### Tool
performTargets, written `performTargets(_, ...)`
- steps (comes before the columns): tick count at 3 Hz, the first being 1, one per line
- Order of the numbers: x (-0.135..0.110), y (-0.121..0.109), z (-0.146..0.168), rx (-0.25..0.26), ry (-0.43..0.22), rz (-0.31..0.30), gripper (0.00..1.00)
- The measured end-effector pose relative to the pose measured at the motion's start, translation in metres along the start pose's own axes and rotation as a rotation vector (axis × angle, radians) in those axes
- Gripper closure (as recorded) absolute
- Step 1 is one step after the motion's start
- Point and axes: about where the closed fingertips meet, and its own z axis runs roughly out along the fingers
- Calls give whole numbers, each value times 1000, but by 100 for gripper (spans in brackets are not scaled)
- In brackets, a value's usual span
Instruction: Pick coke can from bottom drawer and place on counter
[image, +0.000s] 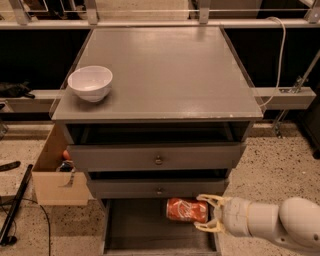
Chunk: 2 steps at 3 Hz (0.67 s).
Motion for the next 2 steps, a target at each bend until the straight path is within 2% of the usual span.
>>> performTargets(1,-33,-76,-4,-17,-102,15,100)
performTargets(2,-55,-128,-24,7,-196,49,100)
